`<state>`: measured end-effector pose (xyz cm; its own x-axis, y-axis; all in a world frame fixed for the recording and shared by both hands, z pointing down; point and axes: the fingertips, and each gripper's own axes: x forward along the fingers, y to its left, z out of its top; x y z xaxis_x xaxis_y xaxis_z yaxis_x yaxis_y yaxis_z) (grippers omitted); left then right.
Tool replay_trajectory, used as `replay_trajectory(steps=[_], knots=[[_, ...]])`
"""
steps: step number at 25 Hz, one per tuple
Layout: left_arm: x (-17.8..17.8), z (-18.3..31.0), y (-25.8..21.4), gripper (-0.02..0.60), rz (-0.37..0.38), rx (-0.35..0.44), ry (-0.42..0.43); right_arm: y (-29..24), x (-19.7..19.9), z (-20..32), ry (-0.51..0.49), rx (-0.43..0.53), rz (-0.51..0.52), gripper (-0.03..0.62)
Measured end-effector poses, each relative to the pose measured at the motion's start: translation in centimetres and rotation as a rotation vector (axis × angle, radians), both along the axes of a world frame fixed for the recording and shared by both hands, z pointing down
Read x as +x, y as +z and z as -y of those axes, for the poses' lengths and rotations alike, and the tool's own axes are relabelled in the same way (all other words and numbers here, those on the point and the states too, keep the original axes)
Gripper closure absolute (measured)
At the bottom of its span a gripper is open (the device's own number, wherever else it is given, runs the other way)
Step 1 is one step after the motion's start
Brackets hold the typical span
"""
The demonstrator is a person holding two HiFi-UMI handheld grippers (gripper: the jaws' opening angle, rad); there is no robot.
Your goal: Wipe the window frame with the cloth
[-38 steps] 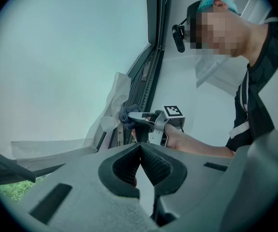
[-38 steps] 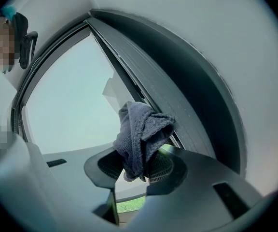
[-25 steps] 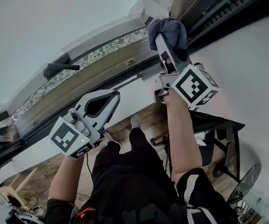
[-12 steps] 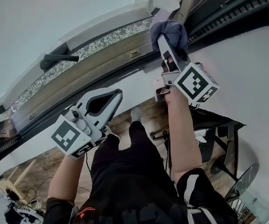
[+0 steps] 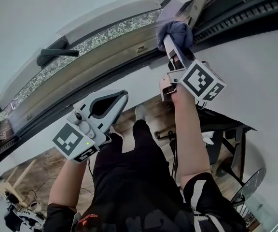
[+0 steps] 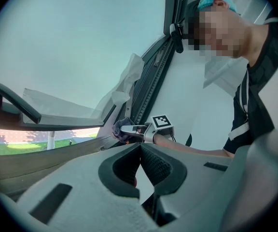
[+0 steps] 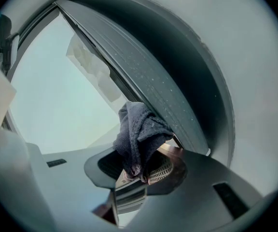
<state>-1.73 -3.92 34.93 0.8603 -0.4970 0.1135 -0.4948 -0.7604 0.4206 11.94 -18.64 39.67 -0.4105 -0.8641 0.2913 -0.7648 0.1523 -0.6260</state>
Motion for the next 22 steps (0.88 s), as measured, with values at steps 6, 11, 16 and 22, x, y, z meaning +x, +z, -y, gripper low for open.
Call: replay_trajectory(steps=[6, 11, 16, 22], knots=[[-0.1, -0.1, 0.4, 0.561, -0.004, -0.006, -0.003, 1.1, 0.1, -0.2, -0.004, -0.022, -0.016, 0.488], [-0.4, -0.4, 0.6, 0.561, -0.005, -0.009, -0.007, 1.7, 0.4, -0.3, 0.0, -0.03, -0.037, 0.488], [-0.9, -0.7, 0.5, 0.561, -0.004, -0.008, -0.016, 1.8, 0.1, -0.7, -0.003, -0.034, -0.038, 0.488], [-1.5, -1.2, 0.3, 0.561, -0.005, -0.007, -0.027, 1.9, -1.1, -1.5, -0.025, -0.037, -0.038, 0.488]])
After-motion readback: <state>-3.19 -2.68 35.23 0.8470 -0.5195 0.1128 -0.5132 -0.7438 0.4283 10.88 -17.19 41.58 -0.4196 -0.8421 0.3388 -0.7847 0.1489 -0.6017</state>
